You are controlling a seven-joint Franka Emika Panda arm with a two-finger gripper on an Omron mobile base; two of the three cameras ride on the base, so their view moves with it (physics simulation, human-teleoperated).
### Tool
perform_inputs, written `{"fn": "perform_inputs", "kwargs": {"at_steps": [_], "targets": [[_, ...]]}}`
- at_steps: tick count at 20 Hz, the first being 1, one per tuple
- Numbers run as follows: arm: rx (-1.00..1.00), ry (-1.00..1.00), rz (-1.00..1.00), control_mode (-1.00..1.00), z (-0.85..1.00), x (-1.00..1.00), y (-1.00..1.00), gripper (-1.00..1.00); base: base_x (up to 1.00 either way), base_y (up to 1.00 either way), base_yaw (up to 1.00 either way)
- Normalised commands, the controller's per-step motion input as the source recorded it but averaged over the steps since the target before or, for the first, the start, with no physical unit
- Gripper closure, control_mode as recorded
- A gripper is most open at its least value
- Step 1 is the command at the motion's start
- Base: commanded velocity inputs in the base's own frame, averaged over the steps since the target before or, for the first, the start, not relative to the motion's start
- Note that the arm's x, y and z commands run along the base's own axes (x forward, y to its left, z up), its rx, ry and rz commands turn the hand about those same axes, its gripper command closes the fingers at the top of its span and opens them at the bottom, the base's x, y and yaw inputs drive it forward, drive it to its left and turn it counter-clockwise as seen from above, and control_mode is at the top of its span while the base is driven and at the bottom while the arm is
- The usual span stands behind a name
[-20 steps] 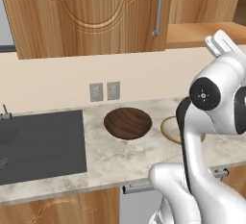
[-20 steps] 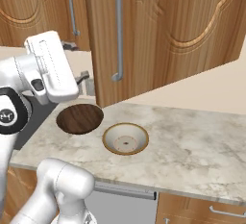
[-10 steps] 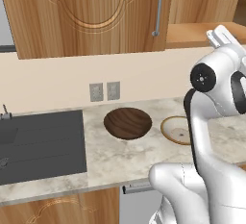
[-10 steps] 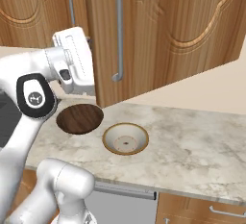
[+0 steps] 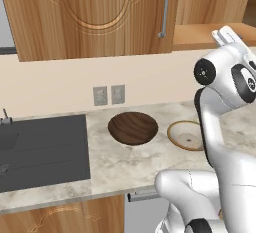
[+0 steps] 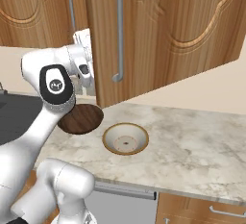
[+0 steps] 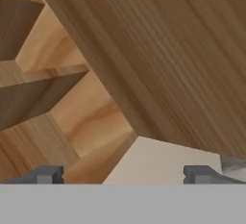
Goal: Open the cabinet. Pick the bowls from the counter and place them in the cabinet. Then close the cabinet.
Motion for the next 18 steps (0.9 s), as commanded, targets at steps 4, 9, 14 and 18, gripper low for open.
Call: {"fn": "perform_inputs", "kwargs": {"at_steps": [4,9,14,18], "targets": [[0.0,0.0,-0.09,-1.0,-0.02,0.16,-0.25,-1.0,0.0,0.0,0.0],[0.0,0.0,-0.11,-1.0,0.0,0.01,-0.38,-1.0,0.0,0.0,0.0],[0.0,0.0,-0.14,-1.0,0.0,-0.1,-0.53,-1.0,0.0,0.0,0.0],[0.08,0.0,-0.11,-1.0,0.0,0.0,-0.85,-1.0,0.0,0.0,0.0]]}}
